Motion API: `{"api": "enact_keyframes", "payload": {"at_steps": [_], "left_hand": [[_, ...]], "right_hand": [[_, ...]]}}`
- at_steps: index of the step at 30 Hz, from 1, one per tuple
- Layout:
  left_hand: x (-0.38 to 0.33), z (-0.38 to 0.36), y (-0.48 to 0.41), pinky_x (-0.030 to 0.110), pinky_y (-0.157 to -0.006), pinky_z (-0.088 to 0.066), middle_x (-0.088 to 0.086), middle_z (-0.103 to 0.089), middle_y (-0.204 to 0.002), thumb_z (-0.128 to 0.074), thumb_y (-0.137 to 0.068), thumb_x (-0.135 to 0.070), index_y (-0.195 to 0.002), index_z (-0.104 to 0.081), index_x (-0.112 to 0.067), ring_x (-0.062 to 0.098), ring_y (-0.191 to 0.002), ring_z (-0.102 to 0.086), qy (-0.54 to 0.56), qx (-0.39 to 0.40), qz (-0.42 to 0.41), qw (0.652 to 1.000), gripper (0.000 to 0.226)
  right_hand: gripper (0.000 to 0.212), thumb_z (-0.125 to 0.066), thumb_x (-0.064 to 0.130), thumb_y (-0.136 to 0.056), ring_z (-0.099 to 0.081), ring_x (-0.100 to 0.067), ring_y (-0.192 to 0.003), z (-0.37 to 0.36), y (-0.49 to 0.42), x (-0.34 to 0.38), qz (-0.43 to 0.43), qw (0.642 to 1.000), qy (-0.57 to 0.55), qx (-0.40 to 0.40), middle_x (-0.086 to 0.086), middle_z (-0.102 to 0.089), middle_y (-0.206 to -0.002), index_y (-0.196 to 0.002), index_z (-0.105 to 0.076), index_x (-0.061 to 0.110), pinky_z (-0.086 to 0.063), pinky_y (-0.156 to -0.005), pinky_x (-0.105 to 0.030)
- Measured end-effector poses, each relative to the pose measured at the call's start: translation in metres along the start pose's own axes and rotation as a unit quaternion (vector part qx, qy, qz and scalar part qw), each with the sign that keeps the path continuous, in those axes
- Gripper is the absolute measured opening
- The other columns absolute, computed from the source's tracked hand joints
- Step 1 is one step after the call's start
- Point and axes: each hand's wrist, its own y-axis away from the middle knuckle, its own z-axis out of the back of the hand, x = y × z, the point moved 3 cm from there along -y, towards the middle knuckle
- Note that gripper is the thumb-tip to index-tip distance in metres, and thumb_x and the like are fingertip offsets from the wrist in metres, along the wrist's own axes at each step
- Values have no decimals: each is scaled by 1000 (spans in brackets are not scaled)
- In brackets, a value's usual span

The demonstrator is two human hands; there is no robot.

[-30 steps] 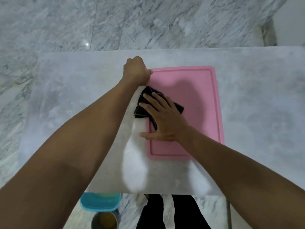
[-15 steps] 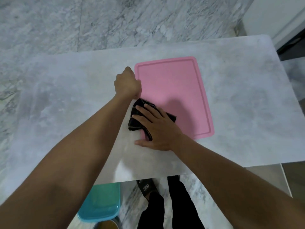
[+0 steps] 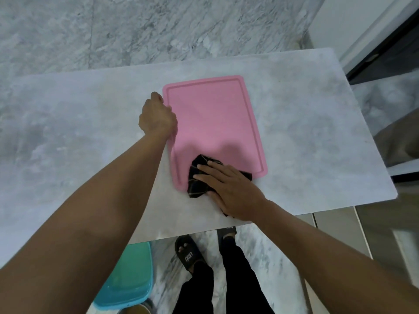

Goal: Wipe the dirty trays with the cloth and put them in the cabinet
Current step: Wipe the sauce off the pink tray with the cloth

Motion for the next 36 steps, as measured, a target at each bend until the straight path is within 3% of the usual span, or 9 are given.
{"api": "enact_keyframes", "payload": {"at_steps": [8,10,13,16,20,27,29,32,36], "left_hand": [[-5,1,4,39,-70,-40,8,-62,-111,-57,-95,-25,-114,-52,-17,33,-99,-62,-19,-8,3,1000,21],[-6,2,5,39,-70,-39,8,-62,-111,-57,-95,-26,-114,-53,-18,33,-100,-63,-24,-9,7,1000,22],[-8,4,5,38,-71,-38,8,-63,-111,-57,-94,-28,-115,-53,-20,33,-100,-62,-29,-7,11,1000,23],[-6,5,6,38,-71,-38,9,-63,-111,-57,-94,-30,-118,-54,-21,34,-100,-63,-29,-5,18,999,26],[-7,3,14,43,-75,-44,13,-60,-111,-53,-94,-34,-120,-51,-24,40,-99,-63,-37,-1,14,999,28],[-7,8,30,44,-94,-46,19,-54,-124,-55,-88,-28,-132,-52,-15,42,-108,-59,-7,41,29,999,47],[-7,15,36,42,-92,-47,18,-58,-121,-57,-86,-28,-126,-53,-9,39,-109,-59,3,53,65,997,45],[-5,21,45,39,-81,-52,17,-66,-104,-58,-82,-34,-107,-61,-3,38,-96,-64,-18,103,130,986,40],[-8,27,54,28,-62,-50,11,-67,-74,-59,-77,-25,-75,-65,-2,29,-66,-61,4,141,134,981,24]], "right_hand": [[45,-42,31,-106,-35,-22,-149,34,60,-62,-13,996,86,-33,0,-41,-158,-148,-50,18,-31,-122,-36],[48,-33,29,-106,-32,-22,-150,40,63,-69,-13,997,79,-1,-1,-38,-160,-151,-46,19,-30,-123,-36],[64,-52,17,-99,-20,-22,-155,53,63,-84,-3,993,92,79,1,-23,-166,-158,-30,22,-26,-123,-39],[64,-62,3,-92,-39,-30,-145,92,66,-124,-109,993,19,-36,-6,-38,-160,-152,-44,15,-38,-115,-44],[52,-51,12,-102,-35,-34,-144,131,62,-187,-297,944,-3,-141,-10,-37,-160,-153,-41,13,-36,-115,-47],[66,-36,40,-101,1,-33,-155,107,40,-216,-484,872,-59,35,-6,-2,-169,-160,-11,24,-11,-121,-58],[64,-42,35,-94,-13,-35,-152,114,23,-207,-504,863,-36,-12,-11,-18,-164,-153,-25,18,-10,-118,-60],[39,-51,26,-87,-55,-35,-111,121,-13,-177,-403,912,34,-65,-11,-58,-121,-123,-51,11,-40,-92,-47],[27,-46,31,-94,-61,-30,-90,112,-49,-144,-441,884,-155,-9,-8,-63,-104,-109,-54,11,-52,-81,-41]]}}
